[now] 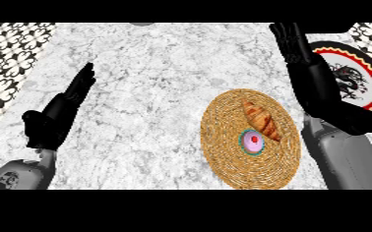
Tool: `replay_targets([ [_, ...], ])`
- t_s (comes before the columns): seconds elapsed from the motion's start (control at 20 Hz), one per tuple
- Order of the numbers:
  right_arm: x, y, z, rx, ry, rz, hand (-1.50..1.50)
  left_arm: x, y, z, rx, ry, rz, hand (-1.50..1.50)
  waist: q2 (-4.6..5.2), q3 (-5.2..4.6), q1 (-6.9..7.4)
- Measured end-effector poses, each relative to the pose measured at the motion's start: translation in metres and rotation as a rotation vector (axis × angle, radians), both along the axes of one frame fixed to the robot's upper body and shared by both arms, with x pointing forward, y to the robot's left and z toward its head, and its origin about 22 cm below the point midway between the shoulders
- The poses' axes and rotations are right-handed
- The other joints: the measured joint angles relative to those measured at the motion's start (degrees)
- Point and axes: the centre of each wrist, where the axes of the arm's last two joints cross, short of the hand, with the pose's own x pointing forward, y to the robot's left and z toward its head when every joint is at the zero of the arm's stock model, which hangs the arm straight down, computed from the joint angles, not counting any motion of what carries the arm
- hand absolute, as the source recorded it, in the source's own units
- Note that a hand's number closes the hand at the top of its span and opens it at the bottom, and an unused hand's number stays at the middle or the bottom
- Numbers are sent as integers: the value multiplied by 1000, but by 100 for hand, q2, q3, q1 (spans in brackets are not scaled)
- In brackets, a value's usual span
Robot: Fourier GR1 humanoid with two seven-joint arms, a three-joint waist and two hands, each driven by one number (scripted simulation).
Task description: Pick the cupcake from the placemat and place it in the plate
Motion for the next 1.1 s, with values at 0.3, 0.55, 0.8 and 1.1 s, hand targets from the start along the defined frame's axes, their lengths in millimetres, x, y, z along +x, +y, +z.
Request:
replay_targets([
  [0.3, 5, 3, -40, 203, 254, -351, 150, -6, 13, -10, -14, -12, 71, 0, 156, -228, 19],
  [0.55, -4, -22, -86, 78, 312, -792, -150, -15, 17, -29, -57, 30, 111, 0, 217, -327, -93],
  [0.8, -23, 29, -122, 61, 250, -1027, -150, -21, 26, -47, -87, 43, 112, 0, 191, -307, -6],
  [1.1, -52, 62, -157, -41, 232, -1144, -150, -23, 34, -62, -99, 47, 120, 0, 160, -306, -54],
])
